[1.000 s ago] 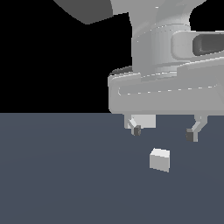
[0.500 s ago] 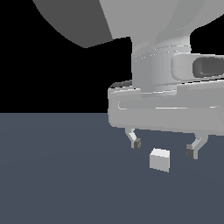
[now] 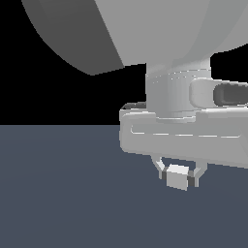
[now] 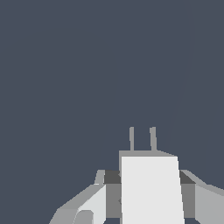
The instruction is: Plug the charger into the wall socket.
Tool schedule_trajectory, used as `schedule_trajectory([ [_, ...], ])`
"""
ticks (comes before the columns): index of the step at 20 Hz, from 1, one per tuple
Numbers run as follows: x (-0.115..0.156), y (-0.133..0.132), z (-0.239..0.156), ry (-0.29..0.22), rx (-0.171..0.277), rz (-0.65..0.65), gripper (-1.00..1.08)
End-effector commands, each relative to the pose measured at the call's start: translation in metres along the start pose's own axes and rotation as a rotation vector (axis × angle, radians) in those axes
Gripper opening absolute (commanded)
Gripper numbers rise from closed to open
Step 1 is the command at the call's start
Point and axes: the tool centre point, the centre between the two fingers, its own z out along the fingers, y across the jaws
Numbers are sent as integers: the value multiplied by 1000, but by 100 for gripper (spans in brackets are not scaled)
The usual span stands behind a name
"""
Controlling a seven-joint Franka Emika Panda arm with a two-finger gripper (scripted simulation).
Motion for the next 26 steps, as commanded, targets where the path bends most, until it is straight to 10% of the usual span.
schedule_trajectory([
  [1, 0, 0, 0, 1, 0, 0, -100],
  [26, 22, 3, -18, 5, 37, -194, -100],
])
